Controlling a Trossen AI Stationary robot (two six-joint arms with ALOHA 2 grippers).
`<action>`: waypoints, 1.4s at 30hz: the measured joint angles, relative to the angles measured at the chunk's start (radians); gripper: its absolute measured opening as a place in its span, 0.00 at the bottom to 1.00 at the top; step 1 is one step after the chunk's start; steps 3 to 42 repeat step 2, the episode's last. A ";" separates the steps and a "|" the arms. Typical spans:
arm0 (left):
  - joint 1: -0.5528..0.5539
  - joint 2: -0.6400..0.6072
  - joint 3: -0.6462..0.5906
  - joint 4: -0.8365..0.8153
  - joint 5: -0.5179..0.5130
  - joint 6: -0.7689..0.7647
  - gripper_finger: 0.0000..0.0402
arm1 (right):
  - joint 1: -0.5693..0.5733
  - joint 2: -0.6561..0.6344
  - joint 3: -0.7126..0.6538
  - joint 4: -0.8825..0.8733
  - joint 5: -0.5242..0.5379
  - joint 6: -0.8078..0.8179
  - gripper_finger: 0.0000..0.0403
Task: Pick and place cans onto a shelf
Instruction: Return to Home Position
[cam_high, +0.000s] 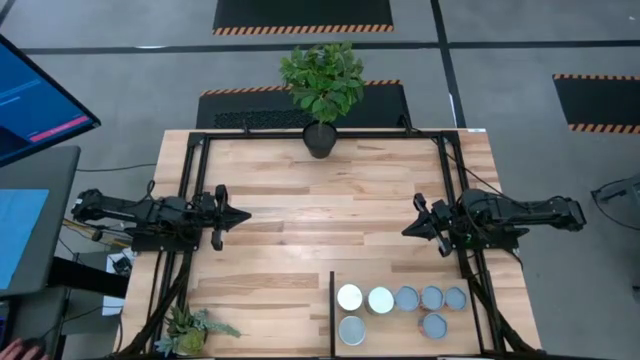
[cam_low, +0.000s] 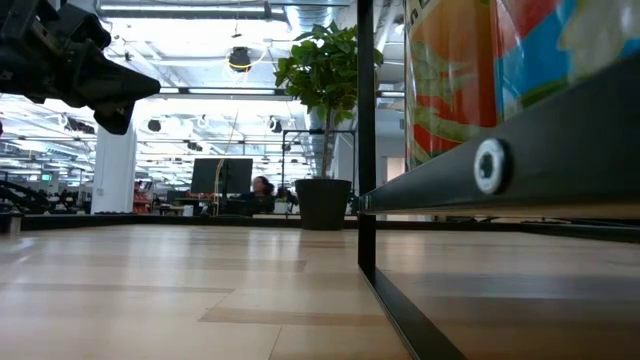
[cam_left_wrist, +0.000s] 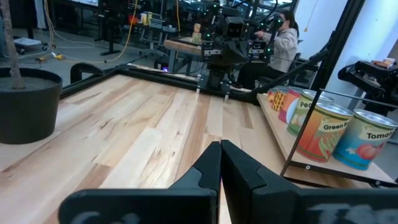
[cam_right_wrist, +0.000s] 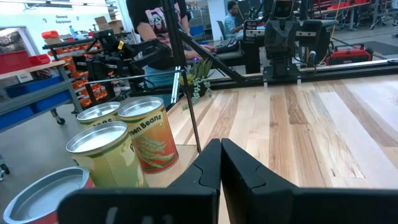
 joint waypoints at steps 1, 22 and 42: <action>0.000 0.000 0.000 0.000 0.000 0.000 0.00 | 0.000 0.000 0.000 0.000 0.000 0.000 0.08; 0.000 0.000 0.000 0.000 0.000 0.000 0.00 | 0.000 0.000 0.000 0.000 0.000 0.000 0.08; 0.000 0.000 0.000 0.000 0.000 0.000 0.00 | 0.000 0.000 0.000 0.000 0.000 0.000 0.08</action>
